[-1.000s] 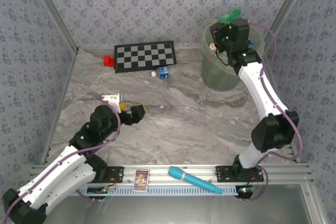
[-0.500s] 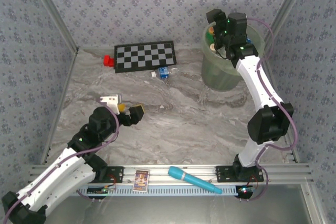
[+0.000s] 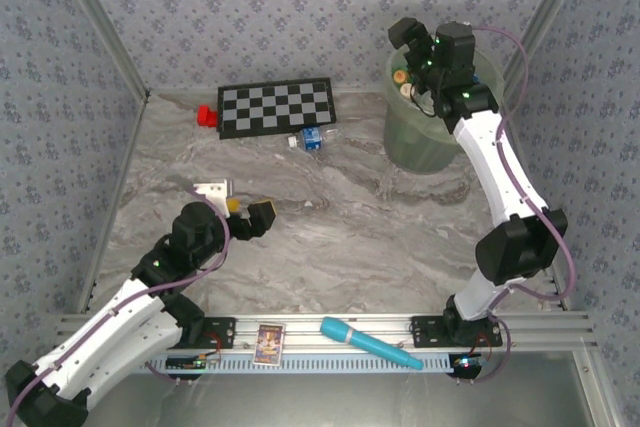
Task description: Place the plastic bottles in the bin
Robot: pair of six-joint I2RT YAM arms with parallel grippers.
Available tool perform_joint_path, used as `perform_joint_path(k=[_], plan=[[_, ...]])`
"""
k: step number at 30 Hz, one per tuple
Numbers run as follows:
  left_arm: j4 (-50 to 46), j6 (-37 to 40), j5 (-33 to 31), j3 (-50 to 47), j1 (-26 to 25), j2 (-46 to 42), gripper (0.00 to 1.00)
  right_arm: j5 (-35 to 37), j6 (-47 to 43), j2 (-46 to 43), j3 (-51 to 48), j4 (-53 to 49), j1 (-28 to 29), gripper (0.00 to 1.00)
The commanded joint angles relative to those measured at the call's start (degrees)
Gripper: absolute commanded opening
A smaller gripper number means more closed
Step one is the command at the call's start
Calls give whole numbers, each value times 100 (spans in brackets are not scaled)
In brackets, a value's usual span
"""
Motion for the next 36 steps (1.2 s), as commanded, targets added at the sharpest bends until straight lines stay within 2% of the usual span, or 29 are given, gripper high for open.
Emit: perform_joint_path(k=[1,5,10,16,22,28,32,36], plan=[[68,-67,8,3,31,-40,100,67,-661,-360,38,-190,139,100],[101,-40,-19,-6,37,50,100,94,-1187,-773,-399,-164,335,99],[212,26,-49,42,32,339,100,-27,-1684,-1459,-1416,34,629,100],[409,146,-224,199,32,960,100,-44,-2140,-2413,-2971,415,1099,100],[595,195,-510,517,111,1858,100,84,-2472,-3099,-4735,1252,1701,100],[702,130,-459,753,222,2307,100,734,-2412,-2759,-5520,1841,2266,100],[597,93,-459,751,232,2236,100,1282,-1920,-2034,-5435,2147,2493,100],[496,36,-404,607,234,1896,100,1313,-1396,-1203,-5377,3100,2611,100]])
